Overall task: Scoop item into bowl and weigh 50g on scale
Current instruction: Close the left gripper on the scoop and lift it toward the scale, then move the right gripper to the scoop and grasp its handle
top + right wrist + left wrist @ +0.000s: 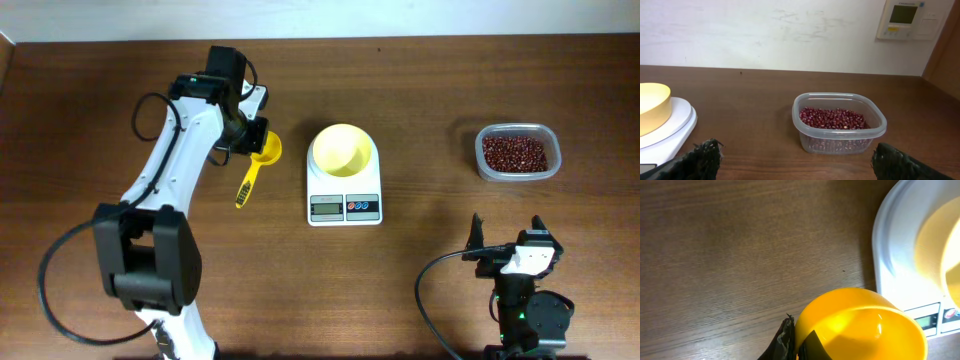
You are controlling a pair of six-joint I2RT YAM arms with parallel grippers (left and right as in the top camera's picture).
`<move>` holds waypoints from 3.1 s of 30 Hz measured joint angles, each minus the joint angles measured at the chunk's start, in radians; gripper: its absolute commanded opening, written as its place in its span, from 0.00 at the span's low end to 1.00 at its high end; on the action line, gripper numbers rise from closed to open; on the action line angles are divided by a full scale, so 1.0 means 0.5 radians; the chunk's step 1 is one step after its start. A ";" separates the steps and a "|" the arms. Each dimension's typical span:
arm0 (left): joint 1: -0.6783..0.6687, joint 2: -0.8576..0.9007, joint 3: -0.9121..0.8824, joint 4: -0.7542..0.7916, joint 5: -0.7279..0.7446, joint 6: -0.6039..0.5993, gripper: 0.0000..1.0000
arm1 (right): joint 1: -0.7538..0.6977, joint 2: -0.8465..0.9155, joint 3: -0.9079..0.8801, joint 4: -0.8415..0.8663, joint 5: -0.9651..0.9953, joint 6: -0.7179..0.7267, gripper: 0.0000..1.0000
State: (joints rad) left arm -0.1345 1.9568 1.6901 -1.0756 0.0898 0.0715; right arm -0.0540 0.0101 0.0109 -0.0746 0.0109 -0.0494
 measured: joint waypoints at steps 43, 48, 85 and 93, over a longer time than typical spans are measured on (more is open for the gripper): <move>0.006 -0.233 0.013 0.013 -0.001 -1.868 0.00 | 0.000 0.001 0.001 0.137 -0.001 0.001 0.99; 0.006 -0.233 0.013 0.042 -0.002 -2.003 0.00 | 0.000 0.002 0.155 0.071 0.000 0.126 0.99; -0.256 -0.237 0.020 0.103 0.378 -3.444 0.00 | 0.718 2.972 1.847 0.407 -1.868 1.687 0.99; -0.354 -0.237 0.020 0.102 0.364 -3.593 0.00 | 0.757 2.972 1.848 0.488 -1.585 1.731 1.00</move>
State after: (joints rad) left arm -0.3115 1.8381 1.7000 -1.0245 0.2718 -1.7252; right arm 0.3244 1.4963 0.9348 0.1696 -0.7818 0.8162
